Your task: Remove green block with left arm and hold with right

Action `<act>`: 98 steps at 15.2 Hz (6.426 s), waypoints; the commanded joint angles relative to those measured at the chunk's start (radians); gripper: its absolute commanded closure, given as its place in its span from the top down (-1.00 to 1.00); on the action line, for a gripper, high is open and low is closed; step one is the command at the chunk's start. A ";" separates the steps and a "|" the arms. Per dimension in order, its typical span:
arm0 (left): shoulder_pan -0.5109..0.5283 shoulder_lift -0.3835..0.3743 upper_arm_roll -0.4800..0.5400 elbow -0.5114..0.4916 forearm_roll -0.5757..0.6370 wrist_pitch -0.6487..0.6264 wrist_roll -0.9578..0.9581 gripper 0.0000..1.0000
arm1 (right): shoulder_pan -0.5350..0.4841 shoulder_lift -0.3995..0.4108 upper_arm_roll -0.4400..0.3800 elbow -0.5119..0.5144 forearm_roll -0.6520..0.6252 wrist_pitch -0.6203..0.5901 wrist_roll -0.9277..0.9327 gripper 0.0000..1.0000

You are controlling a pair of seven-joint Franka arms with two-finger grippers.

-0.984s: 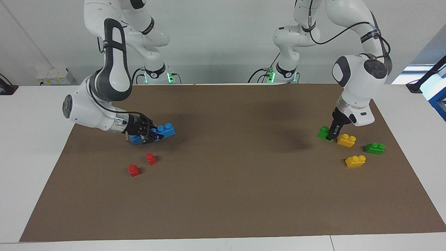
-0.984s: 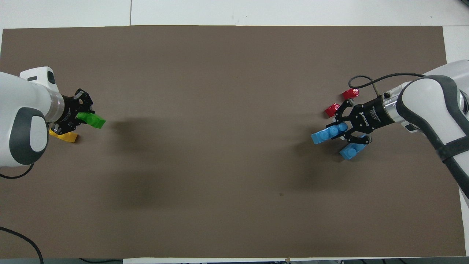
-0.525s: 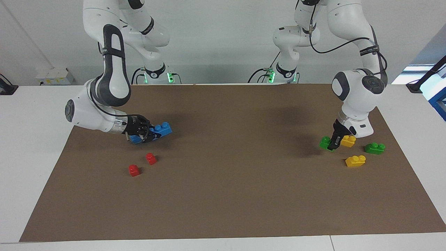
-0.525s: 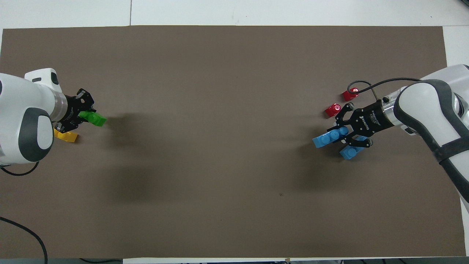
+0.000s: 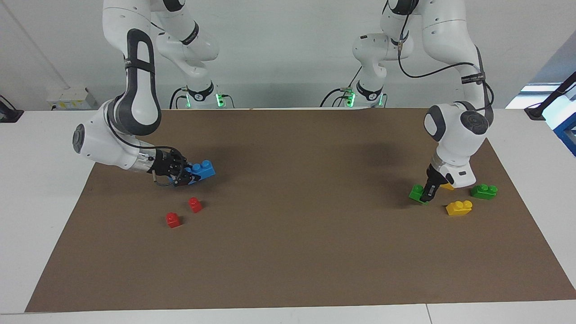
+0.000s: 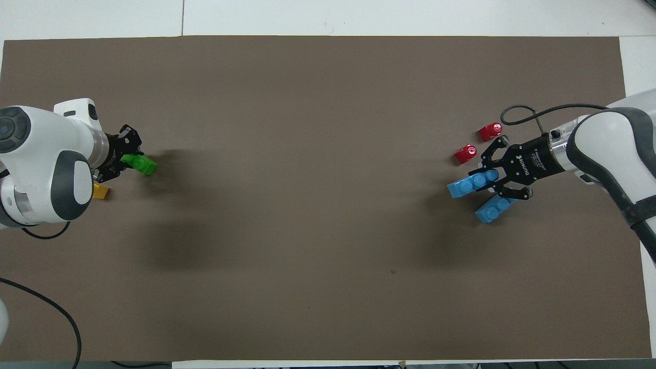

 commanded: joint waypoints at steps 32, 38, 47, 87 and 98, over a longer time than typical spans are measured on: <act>0.024 -0.099 -0.017 0.286 -0.011 -0.419 0.286 1.00 | 0.007 0.128 0.022 -0.014 0.002 0.165 -0.072 0.99; 0.025 -0.200 -0.016 0.351 -0.011 -0.574 0.604 1.00 | 0.048 0.085 0.032 0.001 0.000 0.164 0.049 0.99; -0.012 -0.251 -0.022 0.481 -0.005 -0.844 0.807 1.00 | 0.085 -0.082 0.031 0.024 -0.036 0.153 0.113 1.00; -0.037 -0.332 -0.032 0.405 -0.008 -0.803 0.784 1.00 | 0.067 -0.240 0.028 0.275 -0.581 -0.221 -0.718 0.98; -0.038 -0.332 -0.032 0.401 -0.011 -0.795 0.788 1.00 | 0.073 -0.242 0.029 0.293 -0.596 -0.257 -0.712 0.98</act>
